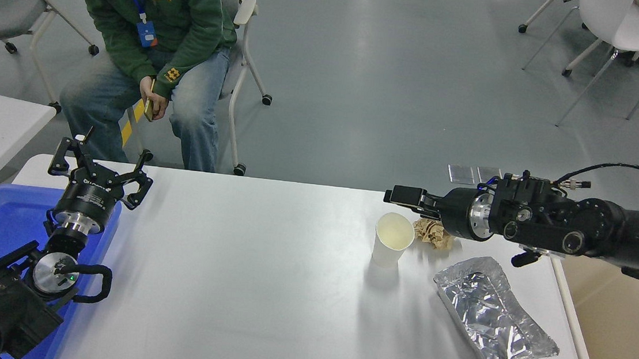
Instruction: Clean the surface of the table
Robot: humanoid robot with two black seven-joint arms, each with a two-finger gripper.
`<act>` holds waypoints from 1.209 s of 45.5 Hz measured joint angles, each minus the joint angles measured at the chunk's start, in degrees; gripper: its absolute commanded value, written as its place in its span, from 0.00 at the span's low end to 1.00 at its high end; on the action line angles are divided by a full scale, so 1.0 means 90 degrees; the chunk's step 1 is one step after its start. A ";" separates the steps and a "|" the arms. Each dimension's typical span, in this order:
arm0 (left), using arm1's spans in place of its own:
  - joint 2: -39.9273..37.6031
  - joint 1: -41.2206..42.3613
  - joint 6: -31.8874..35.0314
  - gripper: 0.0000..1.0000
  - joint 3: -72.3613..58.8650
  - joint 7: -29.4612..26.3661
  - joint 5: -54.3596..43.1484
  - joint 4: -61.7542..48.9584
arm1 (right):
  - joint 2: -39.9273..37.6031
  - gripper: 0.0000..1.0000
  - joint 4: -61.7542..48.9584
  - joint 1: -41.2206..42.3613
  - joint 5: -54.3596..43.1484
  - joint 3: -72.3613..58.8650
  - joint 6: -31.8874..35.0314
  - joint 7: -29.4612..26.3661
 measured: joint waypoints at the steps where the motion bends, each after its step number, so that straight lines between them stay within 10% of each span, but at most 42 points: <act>1: 0.0000 0.0000 0.0000 1.00 0.0000 0.0000 -0.0001 0.0000 | 0.0060 1.00 -0.0048 0.0006 -0.0019 -0.0050 0.0003 -0.0013; 36: 0.0000 0.0000 0.0000 1.00 0.0000 0.0002 0.0000 0.0000 | 0.1190 0.98 -0.2093 -0.0591 -0.0299 -0.0954 0.0944 -0.0275; 55: 0.0000 0.0000 0.0000 1.00 0.0000 0.0002 -0.0001 0.0000 | 0.1310 0.67 -0.2521 -0.0894 -0.0603 -0.1000 0.1298 -0.0290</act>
